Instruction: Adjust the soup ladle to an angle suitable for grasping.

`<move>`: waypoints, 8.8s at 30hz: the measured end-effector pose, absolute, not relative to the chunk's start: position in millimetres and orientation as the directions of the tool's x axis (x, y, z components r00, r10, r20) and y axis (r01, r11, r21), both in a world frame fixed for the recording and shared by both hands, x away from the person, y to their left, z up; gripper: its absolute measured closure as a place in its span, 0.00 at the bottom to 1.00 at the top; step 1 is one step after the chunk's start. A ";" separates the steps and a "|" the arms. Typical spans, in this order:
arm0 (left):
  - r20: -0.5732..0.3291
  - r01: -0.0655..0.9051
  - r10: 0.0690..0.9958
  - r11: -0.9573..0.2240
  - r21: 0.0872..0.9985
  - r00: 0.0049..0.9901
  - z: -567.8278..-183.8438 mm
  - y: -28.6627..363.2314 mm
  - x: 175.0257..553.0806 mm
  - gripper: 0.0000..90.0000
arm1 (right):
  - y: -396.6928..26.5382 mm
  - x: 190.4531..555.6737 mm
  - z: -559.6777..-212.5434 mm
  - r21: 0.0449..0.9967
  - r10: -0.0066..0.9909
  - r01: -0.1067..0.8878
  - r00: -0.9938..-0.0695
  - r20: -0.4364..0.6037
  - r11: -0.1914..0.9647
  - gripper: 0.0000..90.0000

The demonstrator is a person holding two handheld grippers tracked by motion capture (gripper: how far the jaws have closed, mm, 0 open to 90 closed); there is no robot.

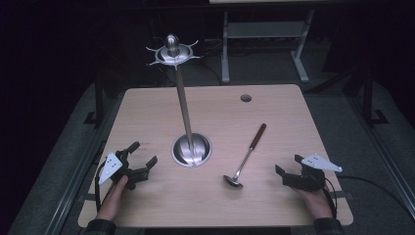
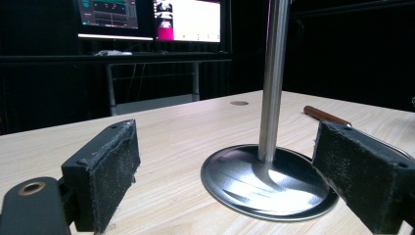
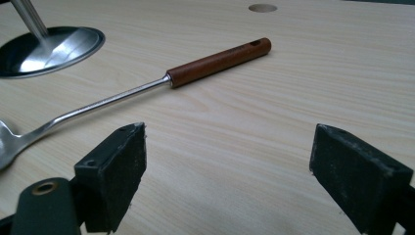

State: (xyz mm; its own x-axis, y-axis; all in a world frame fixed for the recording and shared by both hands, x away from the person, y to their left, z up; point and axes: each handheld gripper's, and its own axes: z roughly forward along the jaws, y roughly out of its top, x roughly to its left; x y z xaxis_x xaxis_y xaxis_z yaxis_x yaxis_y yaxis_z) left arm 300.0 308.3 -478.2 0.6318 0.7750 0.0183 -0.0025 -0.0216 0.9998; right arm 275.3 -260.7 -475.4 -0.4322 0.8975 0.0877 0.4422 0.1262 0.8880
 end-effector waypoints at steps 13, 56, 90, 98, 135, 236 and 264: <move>0.022 0.000 0.775 -0.029 1.000 0.631 -477.9 307.8 299.2 0.11 | -254.1 282.2 -459.2 0.879 0.875 0.460 -0.469 0.119 0.127 0.21; 0.007 0.018 0.780 -0.024 1.000 0.625 -477.5 308.1 299.2 0.11 | -144.6 336.1 -457.7 0.745 0.674 0.536 -0.721 0.160 0.396 1.00; 0.008 0.021 0.781 -0.027 0.999 0.625 -477.3 308.4 299.3 0.11 | -153.3 322.4 -462.3 0.699 0.642 0.564 -0.742 0.194 0.440 1.00; 0.005 0.021 0.780 -0.023 1.000 0.626 -477.5 308.3 299.1 0.11 | -158.7 316.8 -459.5 0.683 0.650 0.573 -0.737 0.187 0.453 1.00; 0.003 0.018 0.781 -0.018 1.000 0.625 -477.5 307.2 299.0 0.11 | -177.0 299.4 -458.4 0.647 0.655 0.595 -0.732 0.189 0.478 1.00; 0.025 0.029 0.781 -0.056 0.998 0.624 -476.6 303.3 297.4 0.11 | -149.9 376.8 -464.5 0.657 0.659 0.607 -0.720 0.217 0.447 1.00; 0.016 0.031 0.777 -0.045 0.998 0.629 -476.7 303.3 297.1 0.11 | -151.9 332.6 -449.0 0.522 0.584 0.616 -0.772 0.251 0.590 1.00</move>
State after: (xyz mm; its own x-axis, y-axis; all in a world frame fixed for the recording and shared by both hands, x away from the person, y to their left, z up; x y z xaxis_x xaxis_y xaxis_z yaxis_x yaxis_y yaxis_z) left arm 297.1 303.3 -476.7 0.6295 0.7768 0.0158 0.0310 -0.0454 0.9985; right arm 332.6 -151.9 -449.0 -0.7723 0.5835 0.2511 0.6156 0.5900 0.5224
